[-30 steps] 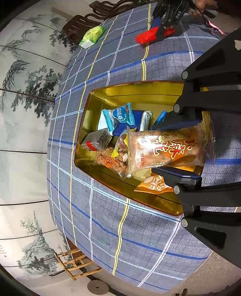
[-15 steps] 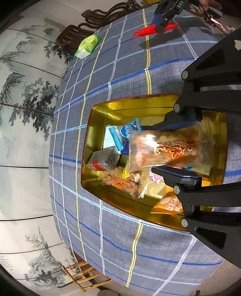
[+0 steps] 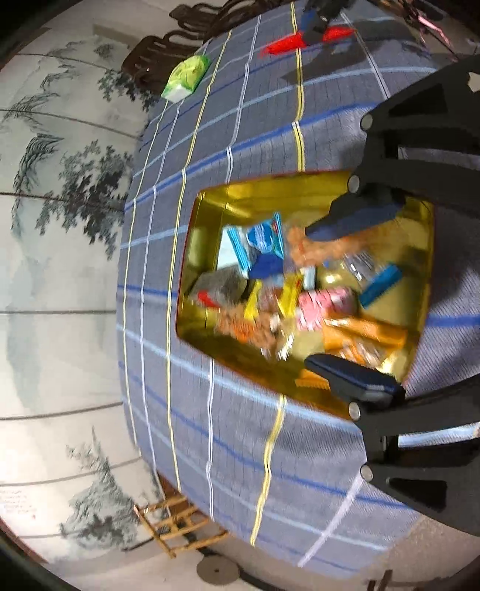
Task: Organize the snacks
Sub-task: 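Carry the red packet into the tin and open the right tool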
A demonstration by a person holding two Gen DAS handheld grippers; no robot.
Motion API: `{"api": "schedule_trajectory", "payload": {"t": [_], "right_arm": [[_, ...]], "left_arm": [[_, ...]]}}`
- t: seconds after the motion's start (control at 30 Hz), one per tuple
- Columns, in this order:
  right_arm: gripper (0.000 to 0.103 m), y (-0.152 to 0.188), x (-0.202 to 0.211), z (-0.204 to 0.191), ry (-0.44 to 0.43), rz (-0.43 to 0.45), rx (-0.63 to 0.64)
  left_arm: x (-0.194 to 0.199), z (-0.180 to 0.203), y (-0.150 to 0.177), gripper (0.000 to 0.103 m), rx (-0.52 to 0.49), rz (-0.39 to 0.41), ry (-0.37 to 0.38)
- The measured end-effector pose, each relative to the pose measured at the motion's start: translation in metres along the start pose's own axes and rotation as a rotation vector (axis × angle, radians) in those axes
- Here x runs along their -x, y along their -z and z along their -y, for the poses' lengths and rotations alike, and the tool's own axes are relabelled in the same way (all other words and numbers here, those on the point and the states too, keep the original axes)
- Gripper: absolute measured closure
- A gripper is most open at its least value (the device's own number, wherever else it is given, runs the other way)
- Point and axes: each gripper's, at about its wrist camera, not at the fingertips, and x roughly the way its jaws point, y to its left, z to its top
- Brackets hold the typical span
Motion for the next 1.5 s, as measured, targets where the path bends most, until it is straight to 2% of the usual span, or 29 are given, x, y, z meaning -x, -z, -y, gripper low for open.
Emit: {"api": "schedule_trajectory", "payload": {"t": [0.3, 0.4, 0.57, 0.67, 1.1, 1.5], "right_arm": [[0.058, -0.028, -0.003, -0.047, -0.098, 0.025, 0.056], [0.058, -0.039, -0.013, -0.072, -0.146, 0.025, 0.078], [0.058, -0.053, -0.038, -0.113, -0.198, 0.009, 0.127], [0.058, -0.061, -0.062, -0.138, -0.230, -0.018, 0.146], [0.058, -0.077, -0.143, -0.188, -0.231, -0.107, 0.140], [0.058, -0.080, -0.171, -0.197, -0.191, -0.134, 0.128]], "left_arm": [[0.025, -0.024, 0.022, 0.036, 0.024, 0.046, -0.148], [0.029, -0.029, 0.024, 0.025, 0.032, 0.051, -0.162], [0.038, -0.030, 0.026, 0.022, 0.008, 0.088, -0.206], [0.040, -0.029, 0.025, 0.021, -0.010, 0.101, -0.208], [0.037, -0.048, 0.024, 0.015, -0.010, 0.115, -0.237], [0.025, -0.061, 0.021, 0.013, 0.000, 0.110, -0.227]]}}
